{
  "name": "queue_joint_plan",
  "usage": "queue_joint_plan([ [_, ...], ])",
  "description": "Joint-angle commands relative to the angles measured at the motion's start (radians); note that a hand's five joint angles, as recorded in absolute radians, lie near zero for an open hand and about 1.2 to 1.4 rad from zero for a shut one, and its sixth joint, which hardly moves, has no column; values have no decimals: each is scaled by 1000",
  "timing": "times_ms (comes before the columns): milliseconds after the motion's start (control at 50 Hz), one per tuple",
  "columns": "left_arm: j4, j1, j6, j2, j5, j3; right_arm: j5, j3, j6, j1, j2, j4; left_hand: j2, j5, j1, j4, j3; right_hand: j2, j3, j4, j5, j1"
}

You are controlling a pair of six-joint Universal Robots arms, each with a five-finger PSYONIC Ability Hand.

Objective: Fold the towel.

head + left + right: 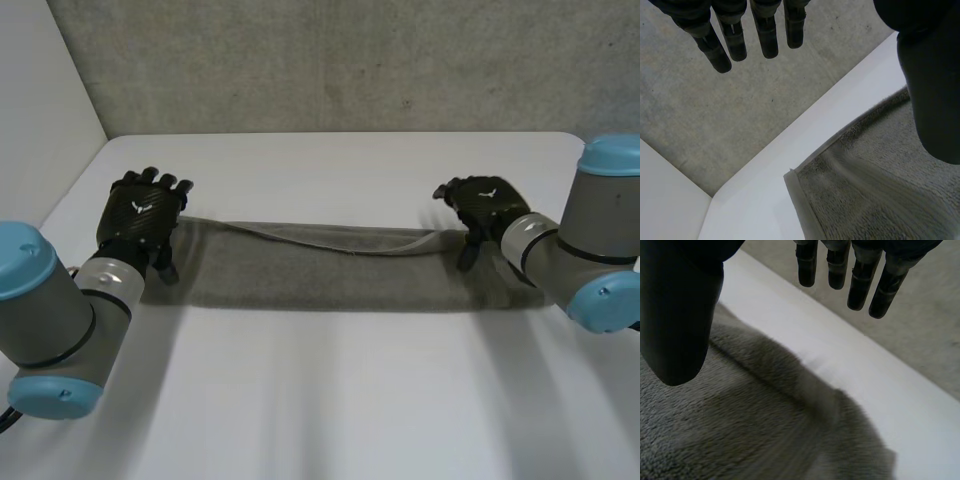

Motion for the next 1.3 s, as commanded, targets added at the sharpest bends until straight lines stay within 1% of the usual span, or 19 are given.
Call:
queue_joint_plan([
  [20,34,3,0,-16,-1,-7,26,-153,4,18,154,-1,-83,-215,-88,-85,-71,-73,-71,-80,-56,-57],
  [100,35,2,-1,-19,-3,-9,65,-212,6,24,208,-16,-83,-215,-88,-85,-71,-73,-71,-80,-56,-57],
  [220,35,2,-1,-30,-3,-9,134,-284,7,41,296,-142,-83,-215,-88,-85,-71,-73,-71,-80,-56,-57],
  [300,35,2,-1,-36,-3,-9,247,-296,4,47,322,-243,-86,-218,-91,-88,-74,-73,-71,-80,-56,-57],
  [320,35,2,-1,-38,-4,-10,247,-296,4,47,322,-243,-86,-218,-91,-88,-74,-73,-71,-80,-56,-57],
  [360,35,2,-1,-39,-4,-12,328,-292,1,52,314,-297,-86,-218,-91,-88,-74,-73,-71,-80,-56,-57],
  [400,44,2,-1,-39,-4,-18,354,-284,2,53,306,-309,-86,-218,-91,-88,-74,-73,-71,-80,-56,-57],
  [500,66,3,-1,-36,-6,-36,309,-209,-1,58,257,-276,-86,-218,-91,-88,-74,-73,-71,-80,-56,-57],
  [540,73,3,-1,-35,-4,-43,244,-120,1,64,192,-227,-86,-218,-91,-88,-74,-73,-71,-80,-56,-57],
  [600,89,2,-1,-30,-6,-53,212,-27,-1,55,100,-182,-86,-218,-91,-88,-74,-73,-71,-80,-56,-57],
  [820,150,-1,0,-22,-6,-93,200,228,-85,-8,-98,-78,-86,-218,-91,-88,-74,-73,-71,-80,-56,-57],
  [1000,172,-1,-1,-22,-6,-104,198,302,-117,-48,-108,-65,-86,-218,-91,-88,-74,-73,-71,-80,-56,-57],
  [1120,172,-8,0,-22,-6,-106,198,302,-125,-74,-76,-82,-86,-218,-91,-88,-74,95,98,89,113,112],
  [1180,172,-8,0,-22,-4,-106,197,294,-125,-91,-63,-101,-86,-218,-91,-88,-74,263,266,256,280,280],
  [1200,172,-8,0,-22,-4,-106,197,293,-125,-105,-62,-110,-86,-218,-91,-88,-74,399,402,393,417,416],
  [1220,172,-8,0,-22,-6,-106,197,293,-125,-105,-62,-110,-86,-218,-91,-88,-74,401,404,394,418,418],
  [1260,172,-8,-1,-22,-4,-106,197,291,-125,-121,-62,-131,-86,-218,-91,-88,-74,789,792,783,807,806],
  [1280,172,-6,0,-22,-4,-106,197,291,-125,-122,-62,-131,-86,-218,-91,-88,-74,791,794,785,809,808],
  [1300,172,-6,0,-22,-4,-106,197,293,-125,-129,-62,-141,-86,-218,-91,-88,-74,957,960,950,974,974],
])
